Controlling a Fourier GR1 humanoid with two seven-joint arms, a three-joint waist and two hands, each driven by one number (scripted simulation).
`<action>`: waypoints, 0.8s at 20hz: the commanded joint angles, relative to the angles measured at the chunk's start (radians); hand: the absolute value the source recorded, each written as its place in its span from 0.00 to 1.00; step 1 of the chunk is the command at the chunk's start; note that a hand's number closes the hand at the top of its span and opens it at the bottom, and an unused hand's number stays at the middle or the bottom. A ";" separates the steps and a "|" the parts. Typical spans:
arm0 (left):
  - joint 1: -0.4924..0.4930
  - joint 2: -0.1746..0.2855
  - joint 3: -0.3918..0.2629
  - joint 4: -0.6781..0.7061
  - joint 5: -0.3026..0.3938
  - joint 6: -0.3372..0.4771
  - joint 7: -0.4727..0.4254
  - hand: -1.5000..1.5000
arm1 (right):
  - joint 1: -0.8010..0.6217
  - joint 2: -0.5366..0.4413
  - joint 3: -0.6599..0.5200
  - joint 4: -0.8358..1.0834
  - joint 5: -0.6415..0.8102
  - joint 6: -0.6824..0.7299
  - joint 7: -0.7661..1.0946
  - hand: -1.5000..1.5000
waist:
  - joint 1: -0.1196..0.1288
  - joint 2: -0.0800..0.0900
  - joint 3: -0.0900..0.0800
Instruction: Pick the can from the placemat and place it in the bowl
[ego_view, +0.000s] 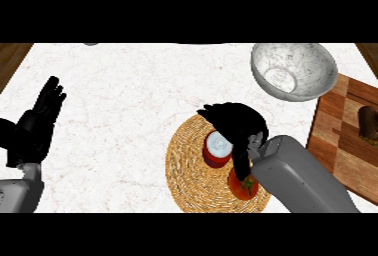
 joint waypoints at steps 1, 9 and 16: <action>0.027 -0.042 0.011 0.034 -0.031 -0.018 -0.067 0.50 | 0.018 0.059 -0.008 0.031 0.068 0.015 -0.006 0.00 | 0.000 0.000 0.000; 0.104 -0.047 0.051 -0.108 -0.043 -0.049 0.004 0.50 | 0.077 0.080 -0.037 0.083 0.194 -0.035 -0.100 0.00 | 0.002 -0.001 0.000; 0.046 -0.065 0.067 -0.066 -0.066 -0.083 0.025 0.50 | 0.058 0.164 -0.054 0.211 0.265 -0.051 -0.138 0.00 | 0.003 0.000 0.000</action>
